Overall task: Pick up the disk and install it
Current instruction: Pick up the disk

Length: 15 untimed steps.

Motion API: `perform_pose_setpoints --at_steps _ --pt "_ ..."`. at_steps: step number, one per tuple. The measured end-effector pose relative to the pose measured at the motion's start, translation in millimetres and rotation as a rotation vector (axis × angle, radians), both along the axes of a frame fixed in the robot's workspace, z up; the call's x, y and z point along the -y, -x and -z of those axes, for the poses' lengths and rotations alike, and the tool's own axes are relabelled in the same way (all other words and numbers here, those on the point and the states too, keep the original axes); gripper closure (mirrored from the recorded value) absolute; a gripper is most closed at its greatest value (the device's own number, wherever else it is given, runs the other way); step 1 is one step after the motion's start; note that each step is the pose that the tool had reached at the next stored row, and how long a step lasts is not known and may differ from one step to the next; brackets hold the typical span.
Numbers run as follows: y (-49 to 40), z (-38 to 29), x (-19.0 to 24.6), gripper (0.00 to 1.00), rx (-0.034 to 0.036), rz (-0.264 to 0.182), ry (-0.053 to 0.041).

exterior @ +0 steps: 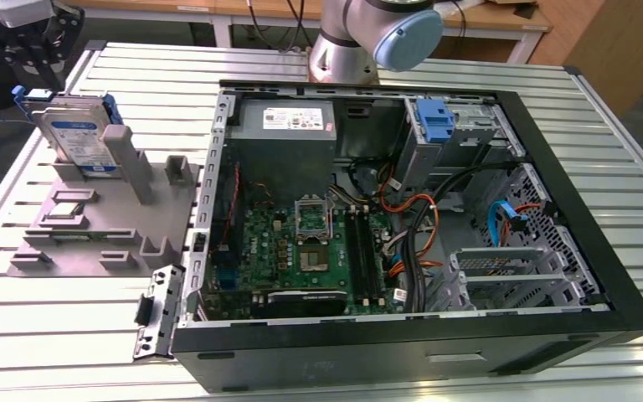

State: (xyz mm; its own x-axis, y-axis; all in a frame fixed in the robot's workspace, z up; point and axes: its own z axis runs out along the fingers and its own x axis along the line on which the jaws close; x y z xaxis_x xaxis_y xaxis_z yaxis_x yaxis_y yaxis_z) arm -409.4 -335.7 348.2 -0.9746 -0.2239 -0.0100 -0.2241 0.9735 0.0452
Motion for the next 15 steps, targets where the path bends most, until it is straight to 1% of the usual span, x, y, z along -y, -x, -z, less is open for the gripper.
perform_pose_setpoints --at_steps 5,15 --pt "0.0 0.1 0.0 0.89 0.0000 -0.073 -0.0003" --pt "0.0 0.7 0.0 0.89 0.0001 -0.249 -0.0003"
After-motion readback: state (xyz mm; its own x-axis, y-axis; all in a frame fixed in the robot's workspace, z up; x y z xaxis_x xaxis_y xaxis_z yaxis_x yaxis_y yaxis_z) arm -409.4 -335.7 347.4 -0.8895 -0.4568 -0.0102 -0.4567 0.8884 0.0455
